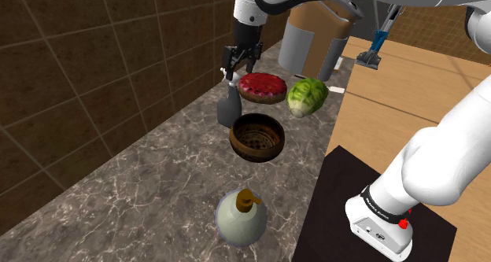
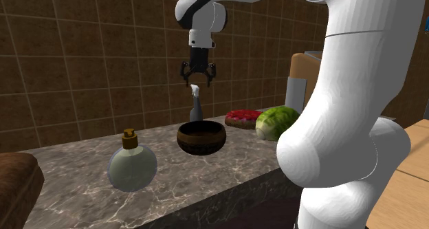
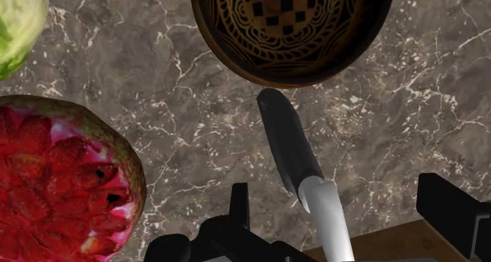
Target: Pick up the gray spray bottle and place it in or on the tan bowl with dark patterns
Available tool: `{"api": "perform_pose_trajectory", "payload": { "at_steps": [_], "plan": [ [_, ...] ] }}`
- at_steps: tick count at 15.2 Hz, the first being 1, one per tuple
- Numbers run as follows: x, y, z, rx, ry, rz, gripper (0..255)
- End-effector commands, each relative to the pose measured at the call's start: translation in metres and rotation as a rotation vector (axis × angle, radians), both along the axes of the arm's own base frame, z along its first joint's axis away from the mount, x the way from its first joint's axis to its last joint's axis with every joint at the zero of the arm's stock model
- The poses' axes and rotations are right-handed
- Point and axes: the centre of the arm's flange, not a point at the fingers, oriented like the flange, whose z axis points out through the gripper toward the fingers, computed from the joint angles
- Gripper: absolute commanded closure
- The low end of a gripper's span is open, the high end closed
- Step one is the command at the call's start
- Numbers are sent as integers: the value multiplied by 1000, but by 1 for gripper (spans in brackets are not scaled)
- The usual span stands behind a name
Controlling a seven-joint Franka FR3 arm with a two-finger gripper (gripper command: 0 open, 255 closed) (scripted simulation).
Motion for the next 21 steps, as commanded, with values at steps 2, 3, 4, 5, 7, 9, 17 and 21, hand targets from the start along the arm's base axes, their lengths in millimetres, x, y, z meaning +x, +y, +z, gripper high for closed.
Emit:
{"api": "perform_pose_trajectory", "payload": {
  "at_steps": [2, 3, 4, 5, 7, 9, 17, 21],
  "plan": [
    [2, 1, -15, 0, -1, 0, 0],
    [2, 1, -21, 0, -1, 0, 0],
    [2, 2, -29, 0, -1, 0, 0],
    [2, 2, -29, 0, -1, 0, 0],
    [2, 2, -29, 0, -1, 0, 0],
    [2, 2, -29, 0, -1, 0, 0],
    [2, 2, -29, 0, -1, 0, 255],
    [2, 2, -29, 0, -1, 0, 255]
  ]
}}
